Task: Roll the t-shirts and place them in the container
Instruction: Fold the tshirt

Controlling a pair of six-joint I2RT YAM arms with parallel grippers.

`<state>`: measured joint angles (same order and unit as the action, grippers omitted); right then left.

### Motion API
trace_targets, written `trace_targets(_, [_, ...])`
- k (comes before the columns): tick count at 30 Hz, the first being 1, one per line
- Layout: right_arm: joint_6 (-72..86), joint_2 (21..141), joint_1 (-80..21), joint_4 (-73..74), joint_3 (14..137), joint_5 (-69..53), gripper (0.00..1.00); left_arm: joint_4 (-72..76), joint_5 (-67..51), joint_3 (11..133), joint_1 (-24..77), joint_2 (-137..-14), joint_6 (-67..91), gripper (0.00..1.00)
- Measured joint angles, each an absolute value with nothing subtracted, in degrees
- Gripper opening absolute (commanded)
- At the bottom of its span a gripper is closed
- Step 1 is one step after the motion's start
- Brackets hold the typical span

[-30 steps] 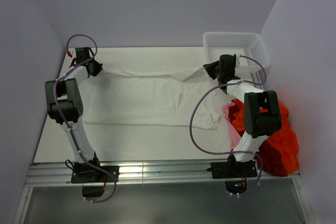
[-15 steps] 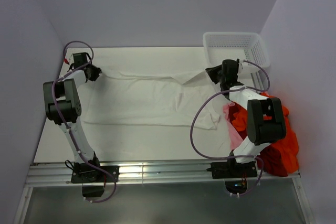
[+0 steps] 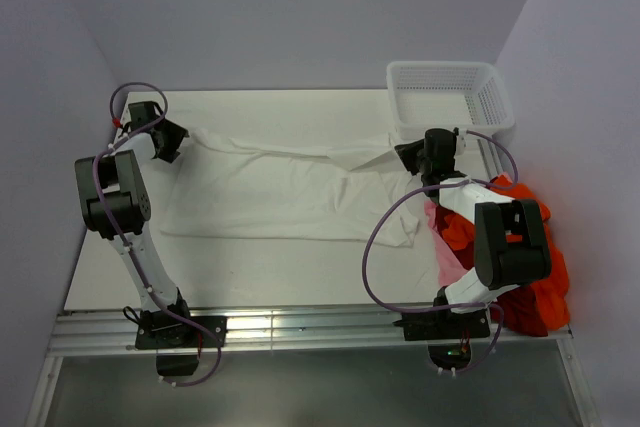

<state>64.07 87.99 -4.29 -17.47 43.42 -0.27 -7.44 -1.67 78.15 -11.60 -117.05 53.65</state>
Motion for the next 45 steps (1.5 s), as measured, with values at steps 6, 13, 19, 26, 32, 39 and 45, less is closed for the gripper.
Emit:
trace_targets(6, [63.9,88.0,-4.2,-18.0,43.4,-0.5,0.0,-13.6,-3.7,92.3,-11.1,-120.0,50.3,0.64])
trace_targets(13, [63.4,88.5,-4.2,-18.3,43.4,-0.5,0.0,-16.7,-9.1,107.0,-10.8,-128.4,45.6,0.63])
trace_targets(19, [63.4,89.1,-3.9,-18.9,43.5,-1.2,0.0,-22.2,-11.7,111.8,-10.6,-134.6,43.0,0.59])
trace_targets(26, [63.4,89.7,-3.9,-19.3,43.6,-2.4,0.0,-25.0,-13.5,111.5,-9.7,-134.9,42.0,0.52])
trace_targets(32, [63.4,89.7,-3.9,-20.0,43.6,-2.9,0.0,-25.7,-15.2,111.7,-8.4,-135.7,41.1,0.37])
trace_targets(39, [63.4,90.6,-3.7,-20.1,43.6,-3.5,0.0,-27.5,-16.7,112.8,-8.2,-138.0,40.9,0.12])
trace_targets(45, [63.4,90.7,-3.7,-20.1,43.6,-3.8,0.0,-28.1,-17.5,114.7,-8.8,-138.6,40.7,0.0])
